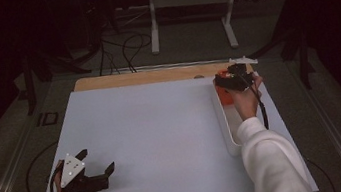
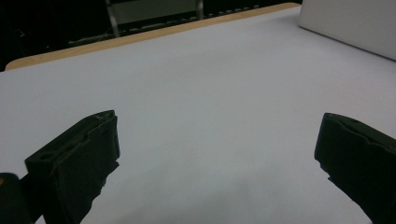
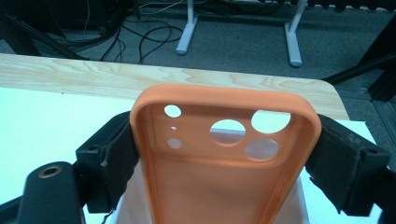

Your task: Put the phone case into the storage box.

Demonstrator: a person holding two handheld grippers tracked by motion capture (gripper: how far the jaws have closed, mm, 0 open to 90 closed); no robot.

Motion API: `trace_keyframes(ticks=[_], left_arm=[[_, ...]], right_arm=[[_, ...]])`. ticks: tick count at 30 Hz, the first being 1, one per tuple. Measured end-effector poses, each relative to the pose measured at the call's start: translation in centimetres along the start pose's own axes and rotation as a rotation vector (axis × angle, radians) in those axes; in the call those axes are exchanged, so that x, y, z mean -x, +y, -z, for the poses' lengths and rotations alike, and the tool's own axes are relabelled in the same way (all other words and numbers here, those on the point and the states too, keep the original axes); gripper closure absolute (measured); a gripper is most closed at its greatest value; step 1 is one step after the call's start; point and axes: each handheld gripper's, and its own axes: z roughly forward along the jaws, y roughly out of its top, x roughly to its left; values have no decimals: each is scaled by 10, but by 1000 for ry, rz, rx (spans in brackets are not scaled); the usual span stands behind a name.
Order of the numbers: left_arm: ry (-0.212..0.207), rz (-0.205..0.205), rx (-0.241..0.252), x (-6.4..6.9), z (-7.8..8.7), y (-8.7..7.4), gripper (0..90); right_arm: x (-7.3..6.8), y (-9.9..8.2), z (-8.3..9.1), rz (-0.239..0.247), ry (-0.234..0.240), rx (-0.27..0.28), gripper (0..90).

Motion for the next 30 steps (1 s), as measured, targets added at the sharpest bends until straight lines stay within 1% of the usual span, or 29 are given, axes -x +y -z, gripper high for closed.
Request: trace_keyframes(ticks=[7, 11, 15, 19, 23, 24, 25, 27, 30], left_arm=[[0, 1, 0, 0, 0, 0, 8], [1, 0, -1, 0, 0, 0, 8], [3, 2, 1, 0, 0, 0, 8], [3, 1, 1, 0, 0, 0, 8], [4, 2, 1, 0, 0, 0, 8], [4, 2, 0, 0, 0, 0, 8], [4, 2, 1, 0, 0, 0, 8], [4, 2, 1, 0, 0, 0, 8], [4, 1, 0, 0, 0, 0, 8]], right_arm=[[0, 0, -1, -3, 0, 4, 157], [1, 0, -2, -15, -3, 7, 154], [-1, 0, -2, -4, -9, 8, 149], [-1, 0, -2, -17, -19, 13, 134], [0, 0, -2, -24, -9, 16, 89], [0, 0, -2, -29, 1, 13, 87], [0, 0, -2, -25, -6, 13, 87], [0, 0, -2, -28, 6, 16, 87], [-1, 0, 0, -24, 9, 23, 87]])
